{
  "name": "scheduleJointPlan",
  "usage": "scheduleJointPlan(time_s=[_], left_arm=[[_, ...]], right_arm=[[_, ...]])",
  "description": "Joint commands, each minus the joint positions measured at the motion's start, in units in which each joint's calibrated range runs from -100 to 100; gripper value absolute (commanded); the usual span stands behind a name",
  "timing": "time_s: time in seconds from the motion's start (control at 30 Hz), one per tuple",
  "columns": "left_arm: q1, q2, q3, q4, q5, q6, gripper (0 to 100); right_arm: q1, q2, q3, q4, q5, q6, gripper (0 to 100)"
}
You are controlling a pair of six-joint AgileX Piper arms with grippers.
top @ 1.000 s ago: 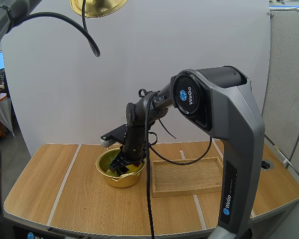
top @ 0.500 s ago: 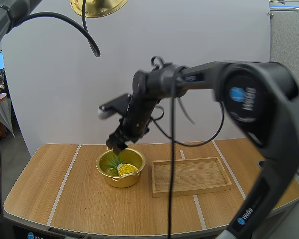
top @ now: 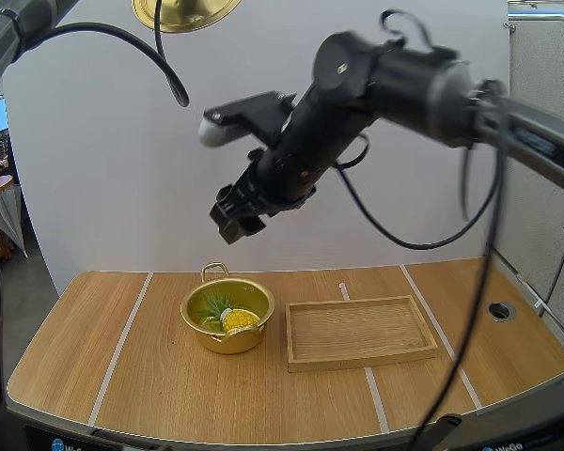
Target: Open the pot, put the pineapple inside, and close it
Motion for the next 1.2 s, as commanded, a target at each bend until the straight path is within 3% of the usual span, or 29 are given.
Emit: scheduleJointPlan(time_s=[0.0, 0.57, 1.0, 1.07, 1.13, 1.17], left_arm=[[-0.12, -0.4, -0.5, 0.1, -2.2, -0.6, 0], [-0.12, -0.4, -0.5, 0.1, -2.2, -0.6, 0], [-0.12, -0.4, -0.5, 0.1, -2.2, -0.6, 0], [-0.12, -0.4, -0.5, 0.1, -2.2, -0.6, 0], [-0.12, -0.4, -0.5, 0.1, -2.2, -0.6, 0], [-0.12, -0.4, -0.5, 0.1, -2.2, -0.6, 0]], right_arm=[[0.0, -13.2, 6.2, -1.4, 3.5, 1.7, 100], [0.0, -44.9, 29.0, -5.7, 6.3, 6.0, 100], [0.0, -54.5, 36.0, -8.6, 9.6, 9.9, 100], [0.0, -54.6, 37.0, -7.7, 9.6, 10.3, 78], [0.0, -54.6, 38.7, -6.7, 9.6, 10.7, 28], [0.0, -54.6, 39.2, -6.4, 9.6, 10.7, 14]])
